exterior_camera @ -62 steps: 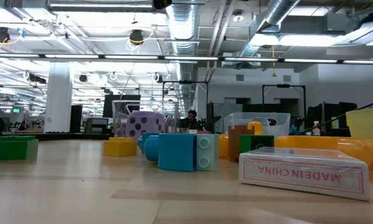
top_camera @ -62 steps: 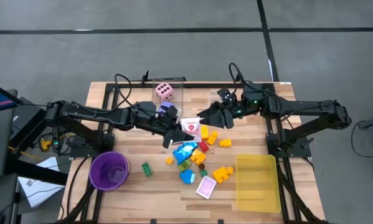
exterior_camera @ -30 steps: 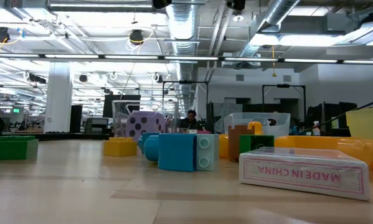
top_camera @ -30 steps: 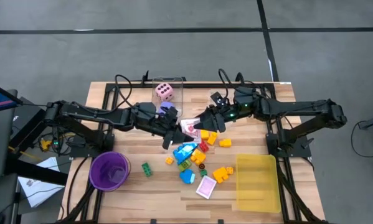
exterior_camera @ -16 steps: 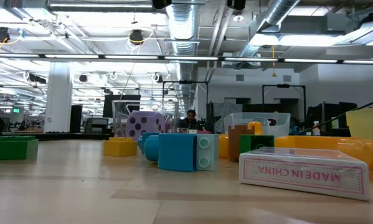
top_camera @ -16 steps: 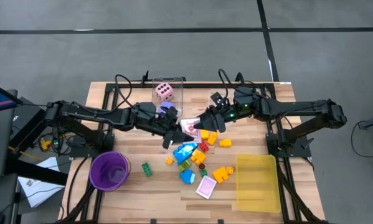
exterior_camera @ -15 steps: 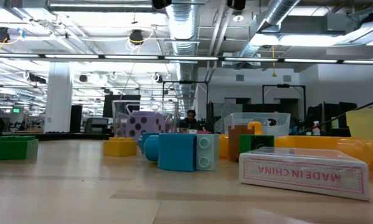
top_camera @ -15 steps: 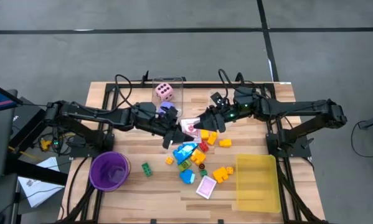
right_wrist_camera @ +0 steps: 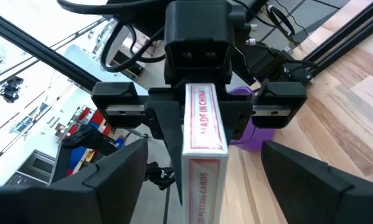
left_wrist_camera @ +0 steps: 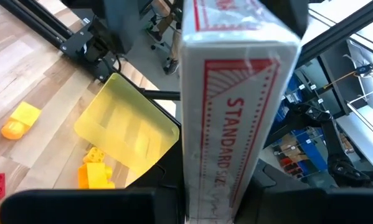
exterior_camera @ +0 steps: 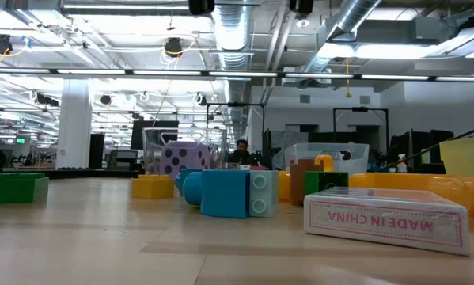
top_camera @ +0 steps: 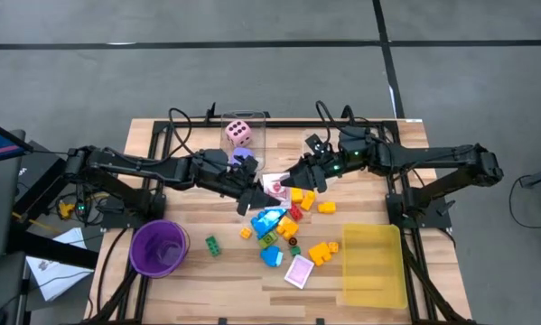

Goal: Pick & Place Toys
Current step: Put the red deck of cards into the right transparent bin

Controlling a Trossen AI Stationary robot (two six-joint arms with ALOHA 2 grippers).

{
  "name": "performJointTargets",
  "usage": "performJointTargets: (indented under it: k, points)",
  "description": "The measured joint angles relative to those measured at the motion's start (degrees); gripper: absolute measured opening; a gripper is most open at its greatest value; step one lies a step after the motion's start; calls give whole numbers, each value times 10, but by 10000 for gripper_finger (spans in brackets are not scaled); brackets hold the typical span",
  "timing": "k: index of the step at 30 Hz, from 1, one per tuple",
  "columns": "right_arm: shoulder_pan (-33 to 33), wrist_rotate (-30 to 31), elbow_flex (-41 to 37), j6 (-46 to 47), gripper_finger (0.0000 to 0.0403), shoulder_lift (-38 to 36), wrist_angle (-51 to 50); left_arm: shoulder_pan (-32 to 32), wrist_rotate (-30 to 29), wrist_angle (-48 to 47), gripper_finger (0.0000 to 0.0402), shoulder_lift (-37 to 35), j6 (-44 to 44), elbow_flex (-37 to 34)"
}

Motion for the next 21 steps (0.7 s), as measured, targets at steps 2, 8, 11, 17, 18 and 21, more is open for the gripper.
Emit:
performJointTargets:
  k: [2,8,11,17,18,21]
  points:
    - [0,0,0,-1,304,0,-5,0,0,0,70,0,-1,0]
    - [0,0,0,-1,291,0,-6,0,0,0,70,0,-6,0]
    - [0,0,0,-1,286,0,-6,0,0,0,70,0,-8,0]
    - [0,0,0,-1,285,0,-6,0,0,-2,70,0,-24,0]
    - [0,0,0,-1,285,0,-6,0,0,-4,70,0,-29,0]
    - [0,0,0,-1,285,0,-6,0,0,-8,70,0,-40,0]
